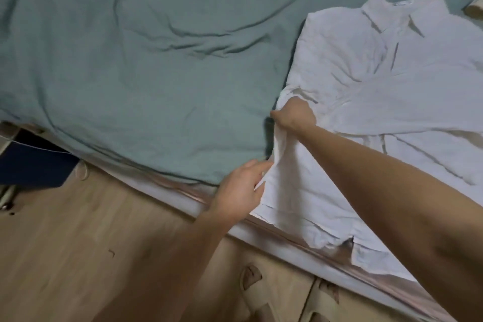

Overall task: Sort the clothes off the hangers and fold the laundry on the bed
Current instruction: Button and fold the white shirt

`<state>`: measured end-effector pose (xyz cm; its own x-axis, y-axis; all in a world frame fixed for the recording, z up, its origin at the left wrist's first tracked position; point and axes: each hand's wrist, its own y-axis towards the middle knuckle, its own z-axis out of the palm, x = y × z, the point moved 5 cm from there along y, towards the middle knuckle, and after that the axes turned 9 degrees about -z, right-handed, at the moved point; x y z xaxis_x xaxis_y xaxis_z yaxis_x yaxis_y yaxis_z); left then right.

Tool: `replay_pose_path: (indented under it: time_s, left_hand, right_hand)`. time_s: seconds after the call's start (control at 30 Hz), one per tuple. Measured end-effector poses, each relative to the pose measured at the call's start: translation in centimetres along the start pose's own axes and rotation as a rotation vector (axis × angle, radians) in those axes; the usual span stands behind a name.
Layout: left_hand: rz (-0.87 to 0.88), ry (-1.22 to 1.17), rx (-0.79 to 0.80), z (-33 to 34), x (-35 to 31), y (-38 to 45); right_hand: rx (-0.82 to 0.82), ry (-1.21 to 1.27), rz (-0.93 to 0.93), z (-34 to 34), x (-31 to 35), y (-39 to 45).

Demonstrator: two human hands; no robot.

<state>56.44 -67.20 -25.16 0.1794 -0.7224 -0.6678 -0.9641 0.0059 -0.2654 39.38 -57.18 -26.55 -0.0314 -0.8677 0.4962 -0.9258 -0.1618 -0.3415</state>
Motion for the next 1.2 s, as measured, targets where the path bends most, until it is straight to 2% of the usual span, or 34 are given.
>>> replay_pose_path:
  time_s: [0.1,0.17,0.27,0.33,0.4,0.43,0.47,0.53,0.57,0.6,0.77,0.87,0.93,1.07,1.13,1.2]
  left_hand:
    - [0.05,-0.078,-0.034,0.2,-1.2,-0.5]
    - [0.084,-0.139,-0.03,0.5,-2.8,-0.9]
    - [0.119,-0.148,0.094,2.7,-5.3,-0.7]
    - [0.122,-0.05,0.225,5.0,-6.1,-0.1]
    - [0.141,0.105,0.274,7.0,-6.3,0.6]
    - [0.176,0.198,0.205,7.6,-6.1,1.1]
    - [0.226,0.278,0.05,7.6,-5.9,1.5]
    - [0.236,0.354,-0.267,7.2,-5.2,1.5]
    - [0.21,0.385,-0.354,7.3,-4.7,1.3]
    - [0.179,0.423,-0.359,7.8,-4.2,1.3]
    - [0.163,0.625,-0.112,12.1,-0.9,0.3]
    - [0.196,0.629,-0.081,12.1,-0.2,0.4]
    - [0.26,0.628,-0.07,11.5,-0.4,0.5]
    - [0.313,0.633,0.023,11.0,0.4,1.0]
    - [0.288,0.602,0.11,10.8,0.6,1.2]
    - [0.241,0.57,0.198,10.0,0.1,1.4]
  right_hand:
    - [-0.117,0.225,0.094,-2.3,-1.7,0.0]
    - [-0.175,0.314,0.059,-4.4,-2.8,-0.6]
    - [-0.159,0.33,-0.046,-6.3,-5.0,-2.0]
    - [-0.111,0.181,-0.201,-6.4,-6.3,-2.8]
    - [-0.106,-0.116,-0.412,-5.7,-6.8,-3.1]
    - [-0.094,-0.274,-0.513,-5.1,-6.9,-3.1]
    - [-0.078,-0.395,-0.602,-4.3,-7.1,-3.0]
    - [-0.067,-0.516,-0.696,-3.0,-7.9,-2.9]
    - [-0.101,-0.553,-0.712,-2.6,-8.3,-3.0]
    - [-0.162,-0.592,-0.71,-2.3,-8.4,-3.1]
    - [-0.328,-0.734,-0.624,-1.4,-8.0,-4.5]
    - [-0.448,-0.739,-0.741,-1.8,-6.5,-4.3]
    - [-0.336,-0.754,-0.79,-1.7,-5.9,-2.8]
    - [0.089,-0.626,-0.578,1.0,-8.8,-0.2]
    - [0.192,-0.602,-0.517,2.2,-10.1,-0.1]
    - [0.23,-0.56,-0.524,2.1,-9.9,-1.0]
